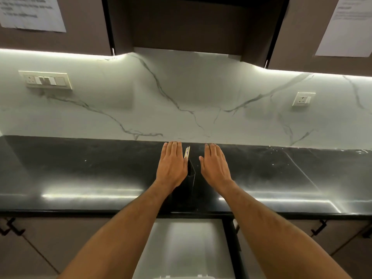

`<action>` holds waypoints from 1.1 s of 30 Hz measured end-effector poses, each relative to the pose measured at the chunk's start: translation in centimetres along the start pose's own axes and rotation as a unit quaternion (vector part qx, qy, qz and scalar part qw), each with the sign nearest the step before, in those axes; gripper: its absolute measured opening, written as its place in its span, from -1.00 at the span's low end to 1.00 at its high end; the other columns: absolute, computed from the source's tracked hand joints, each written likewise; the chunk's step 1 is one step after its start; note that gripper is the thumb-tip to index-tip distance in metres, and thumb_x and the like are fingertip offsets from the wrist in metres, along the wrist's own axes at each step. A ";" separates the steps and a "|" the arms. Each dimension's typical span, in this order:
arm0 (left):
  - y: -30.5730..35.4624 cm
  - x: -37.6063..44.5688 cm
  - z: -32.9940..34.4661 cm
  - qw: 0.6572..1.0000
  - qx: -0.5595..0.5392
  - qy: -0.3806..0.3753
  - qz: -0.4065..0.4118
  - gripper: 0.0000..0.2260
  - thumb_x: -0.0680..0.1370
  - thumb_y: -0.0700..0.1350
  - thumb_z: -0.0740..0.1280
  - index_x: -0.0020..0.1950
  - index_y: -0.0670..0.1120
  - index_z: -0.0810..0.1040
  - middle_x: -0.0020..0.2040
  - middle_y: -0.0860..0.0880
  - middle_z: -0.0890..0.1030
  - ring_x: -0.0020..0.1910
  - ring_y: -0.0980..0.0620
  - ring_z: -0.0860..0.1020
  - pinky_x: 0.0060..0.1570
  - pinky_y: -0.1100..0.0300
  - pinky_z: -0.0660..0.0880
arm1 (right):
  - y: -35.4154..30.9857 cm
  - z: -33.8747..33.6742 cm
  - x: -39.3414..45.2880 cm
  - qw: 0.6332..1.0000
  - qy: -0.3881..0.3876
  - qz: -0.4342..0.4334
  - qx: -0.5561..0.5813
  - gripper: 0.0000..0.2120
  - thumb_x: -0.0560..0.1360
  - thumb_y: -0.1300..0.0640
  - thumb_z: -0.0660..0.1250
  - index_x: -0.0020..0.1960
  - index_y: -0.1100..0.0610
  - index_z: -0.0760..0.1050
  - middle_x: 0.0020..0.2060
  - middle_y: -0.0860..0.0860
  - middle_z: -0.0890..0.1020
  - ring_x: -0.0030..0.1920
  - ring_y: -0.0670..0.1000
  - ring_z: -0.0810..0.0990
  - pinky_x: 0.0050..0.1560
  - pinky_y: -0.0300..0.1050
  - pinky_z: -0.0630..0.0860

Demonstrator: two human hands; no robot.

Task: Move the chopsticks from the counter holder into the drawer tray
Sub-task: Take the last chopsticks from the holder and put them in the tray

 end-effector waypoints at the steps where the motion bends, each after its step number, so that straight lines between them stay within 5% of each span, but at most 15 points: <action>1: 0.1 1.0 0.5 1.000 0.003 -0.001 0.001 -0.49 0.65 0.03 0.12 0.51 -0.24 0.26 0.46 -0.20 0.39 0.50 -0.15 0.31 0.58 -0.10 0.15 | 0.3 0.2 1.1 1.000 0.004 -0.003 0.004 -0.54 0.66 0.03 0.22 0.45 0.29 0.33 0.35 0.23 0.49 0.39 0.20 0.47 0.45 0.11 0.43; 20: -2.9 9.6 13.6 0.997 0.019 -0.065 -0.037 -0.45 0.68 0.06 -0.03 0.55 -0.27 0.26 0.52 -0.24 0.37 0.56 -0.18 0.27 0.58 -0.11 0.13 | 2.2 13.1 10.8 0.996 -0.078 -0.027 0.045 -0.52 0.69 0.02 0.15 0.50 0.30 0.29 0.43 0.24 0.44 0.48 0.19 0.39 0.52 0.09 0.33; 28: -4.1 9.5 19.9 0.994 0.006 -0.106 -0.026 -0.47 0.65 0.04 0.06 0.52 -0.27 0.29 0.49 -0.25 0.42 0.53 -0.21 0.33 0.56 -0.15 0.18 | 2.6 19.5 12.8 0.948 -0.161 0.120 0.247 -0.52 0.69 0.07 0.20 0.54 0.24 0.26 0.44 0.17 0.45 0.46 0.16 0.40 0.44 0.00 0.38; 30: -4.3 9.2 21.0 0.994 0.002 -0.109 -0.020 -0.44 0.62 0.03 -0.02 0.51 -0.27 0.30 0.47 -0.25 0.43 0.52 -0.21 0.34 0.56 -0.14 0.19 | 3.0 21.3 12.8 0.915 -0.181 0.192 0.304 -0.52 0.67 0.09 0.27 0.54 0.23 0.29 0.39 0.15 0.53 0.39 0.13 0.50 0.37 -0.04 0.46; 33: -4.8 8.8 22.4 0.993 -0.007 -0.118 -0.018 -0.43 0.60 0.02 -0.04 0.52 -0.25 0.29 0.48 -0.23 0.41 0.53 -0.18 0.32 0.57 -0.13 0.16 | 3.3 23.3 12.7 0.870 -0.184 0.268 0.370 -0.66 0.61 0.15 0.39 0.35 0.21 0.48 0.03 0.06 0.67 -0.04 -0.03 0.65 -0.14 -0.33 0.51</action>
Point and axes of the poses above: each hand's wrist, its own x-axis towards the middle knuckle, its own z-axis out of the palm, y = z × x, the point moved 10 cm from there along x, towards the middle knuckle
